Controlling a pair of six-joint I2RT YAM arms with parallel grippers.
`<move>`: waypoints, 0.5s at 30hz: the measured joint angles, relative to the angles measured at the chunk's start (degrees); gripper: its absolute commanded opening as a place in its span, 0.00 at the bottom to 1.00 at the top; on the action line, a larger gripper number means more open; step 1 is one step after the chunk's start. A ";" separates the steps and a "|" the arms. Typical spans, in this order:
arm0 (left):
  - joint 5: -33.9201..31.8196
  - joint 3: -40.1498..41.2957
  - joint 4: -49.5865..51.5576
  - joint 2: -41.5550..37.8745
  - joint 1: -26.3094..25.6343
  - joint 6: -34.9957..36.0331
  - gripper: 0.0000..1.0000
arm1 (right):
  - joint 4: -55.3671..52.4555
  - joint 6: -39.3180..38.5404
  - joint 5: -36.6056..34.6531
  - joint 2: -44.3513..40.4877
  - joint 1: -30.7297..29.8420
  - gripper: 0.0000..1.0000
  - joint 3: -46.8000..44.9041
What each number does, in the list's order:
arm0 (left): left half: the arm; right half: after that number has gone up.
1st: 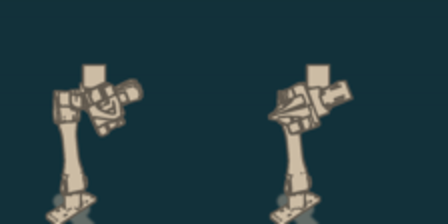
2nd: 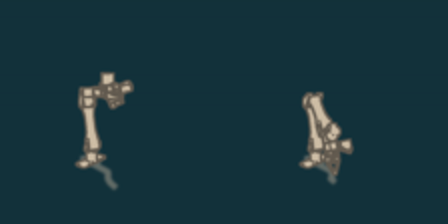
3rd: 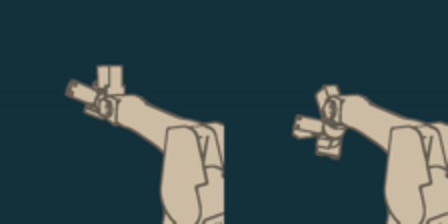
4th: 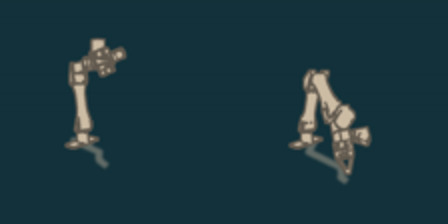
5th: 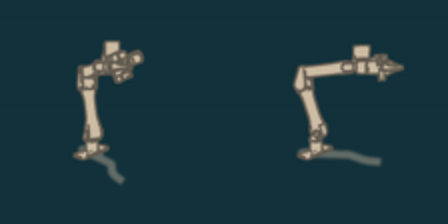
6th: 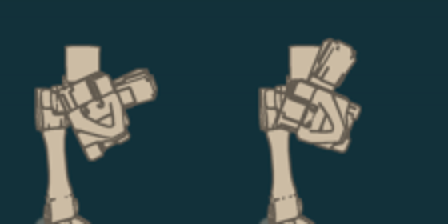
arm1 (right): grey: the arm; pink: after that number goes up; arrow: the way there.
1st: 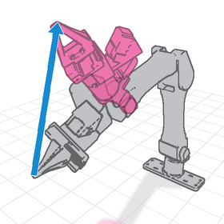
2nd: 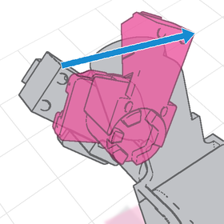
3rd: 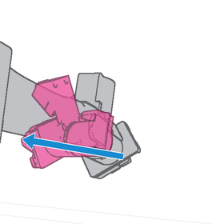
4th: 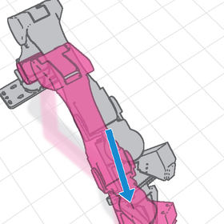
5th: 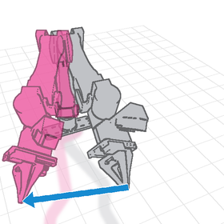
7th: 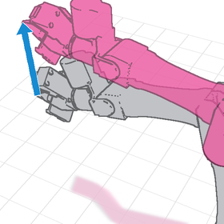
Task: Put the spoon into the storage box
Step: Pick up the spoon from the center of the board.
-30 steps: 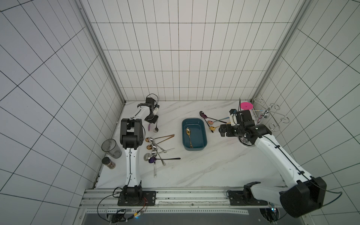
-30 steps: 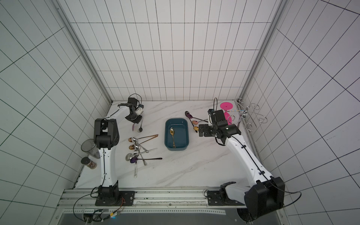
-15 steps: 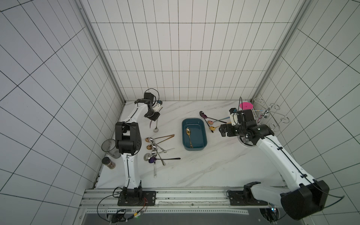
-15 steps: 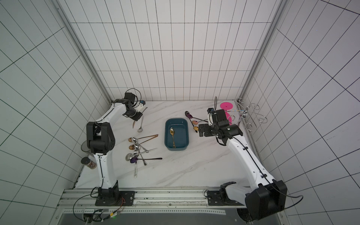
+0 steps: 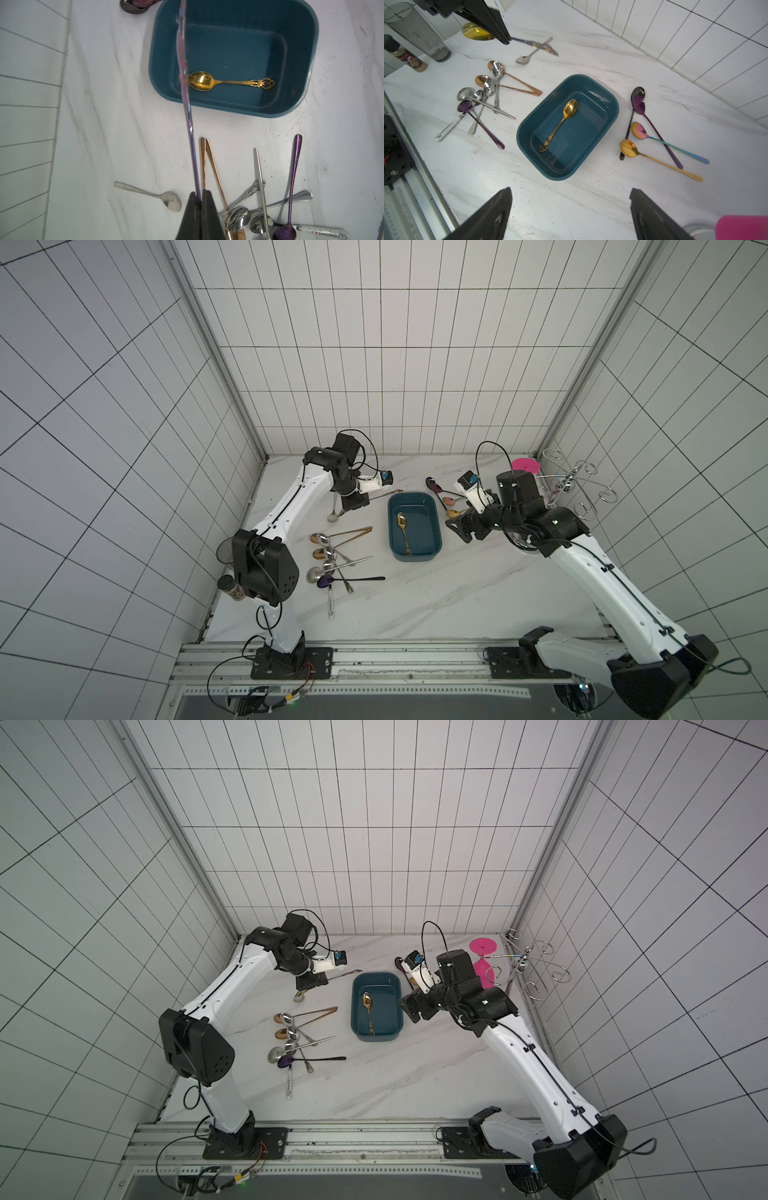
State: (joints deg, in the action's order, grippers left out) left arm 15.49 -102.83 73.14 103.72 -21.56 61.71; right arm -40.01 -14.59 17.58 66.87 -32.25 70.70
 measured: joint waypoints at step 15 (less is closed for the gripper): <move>0.81 1.73 7.82 -4.17 -8.87 15.52 0.00 | 4.92 -5.40 9.09 7.56 -7.26 0.87 0.00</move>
State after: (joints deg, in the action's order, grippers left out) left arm 16.29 -101.10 80.97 99.55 -30.44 77.23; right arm -35.09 -19.99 26.68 74.43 -39.51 70.70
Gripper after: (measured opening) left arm 0.045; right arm 0.882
